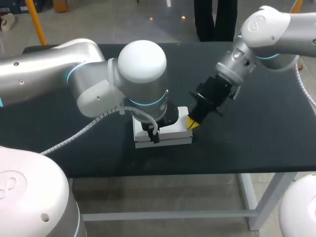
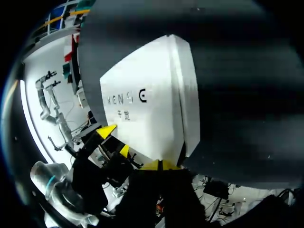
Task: Assemble the packaging by folding the flat box into shape, placing the metal phone stand inside, and closing the box properly
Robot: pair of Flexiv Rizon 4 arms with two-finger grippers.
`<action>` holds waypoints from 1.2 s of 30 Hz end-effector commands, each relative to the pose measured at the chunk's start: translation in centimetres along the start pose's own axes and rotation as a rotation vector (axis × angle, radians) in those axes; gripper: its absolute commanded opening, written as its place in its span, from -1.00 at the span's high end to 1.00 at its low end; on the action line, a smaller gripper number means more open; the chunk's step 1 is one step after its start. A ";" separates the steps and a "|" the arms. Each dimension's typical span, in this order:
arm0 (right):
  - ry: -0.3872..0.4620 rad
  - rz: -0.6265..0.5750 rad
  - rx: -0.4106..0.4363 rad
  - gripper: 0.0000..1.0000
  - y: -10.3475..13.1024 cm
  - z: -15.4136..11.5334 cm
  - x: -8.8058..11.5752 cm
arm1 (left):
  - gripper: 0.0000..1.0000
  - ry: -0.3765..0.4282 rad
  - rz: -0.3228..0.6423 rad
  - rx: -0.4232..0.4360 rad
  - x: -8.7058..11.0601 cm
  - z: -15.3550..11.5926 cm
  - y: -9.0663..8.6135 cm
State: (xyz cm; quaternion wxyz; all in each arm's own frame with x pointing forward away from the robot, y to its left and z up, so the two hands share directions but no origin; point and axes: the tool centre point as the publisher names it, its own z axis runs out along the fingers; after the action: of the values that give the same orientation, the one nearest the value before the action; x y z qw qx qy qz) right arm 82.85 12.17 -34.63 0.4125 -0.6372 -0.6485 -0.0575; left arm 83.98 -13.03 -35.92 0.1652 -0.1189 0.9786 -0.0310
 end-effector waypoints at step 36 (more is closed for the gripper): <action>0.003 0.002 0.018 1.00 0.9 0.8 0.1 | 1.00 0.196 -0.050 0.217 -1.7 -2.2 2.6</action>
State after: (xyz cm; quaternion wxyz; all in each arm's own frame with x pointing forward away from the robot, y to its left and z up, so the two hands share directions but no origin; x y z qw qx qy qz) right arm 83.21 12.80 -35.33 0.4180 -0.6349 -0.6476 -0.0533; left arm 83.44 -9.92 -32.53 0.0868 -0.1231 0.9783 -0.1420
